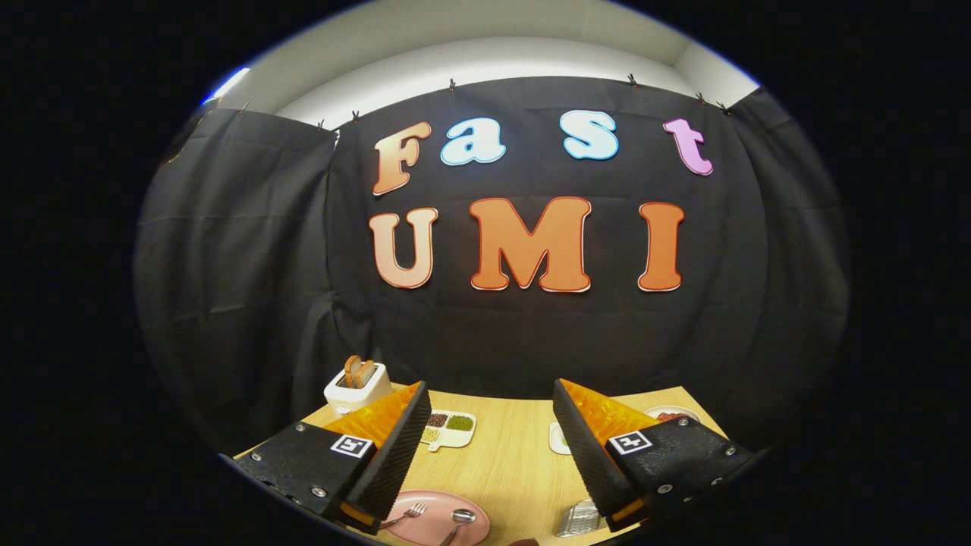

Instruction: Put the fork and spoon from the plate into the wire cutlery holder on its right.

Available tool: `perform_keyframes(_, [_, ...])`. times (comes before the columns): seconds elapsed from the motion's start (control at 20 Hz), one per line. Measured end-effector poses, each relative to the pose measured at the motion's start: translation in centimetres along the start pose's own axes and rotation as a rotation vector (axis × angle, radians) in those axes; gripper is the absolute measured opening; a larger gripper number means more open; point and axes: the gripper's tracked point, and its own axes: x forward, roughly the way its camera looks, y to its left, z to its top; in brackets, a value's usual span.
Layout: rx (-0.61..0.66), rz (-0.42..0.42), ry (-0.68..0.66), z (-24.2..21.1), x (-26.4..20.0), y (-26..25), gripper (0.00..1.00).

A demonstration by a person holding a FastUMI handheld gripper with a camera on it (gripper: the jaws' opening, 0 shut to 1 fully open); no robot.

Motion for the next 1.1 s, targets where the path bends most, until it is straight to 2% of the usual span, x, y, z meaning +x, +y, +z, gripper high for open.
perform_keyframes(0.55, [0.017,0.008,0.206,-7.4,0.4,4.7,0.97])
perform_keyframes(0.75, [0.085,0.072,0.341,-12.0,-0.1,7.1,0.97])
perform_keyframes(0.95, [0.105,0.066,0.500,-17.5,-0.8,7.8,0.97])
perform_keyframes(1.1, [0.074,0.039,0.628,-22.2,-1.5,7.8,0.95])
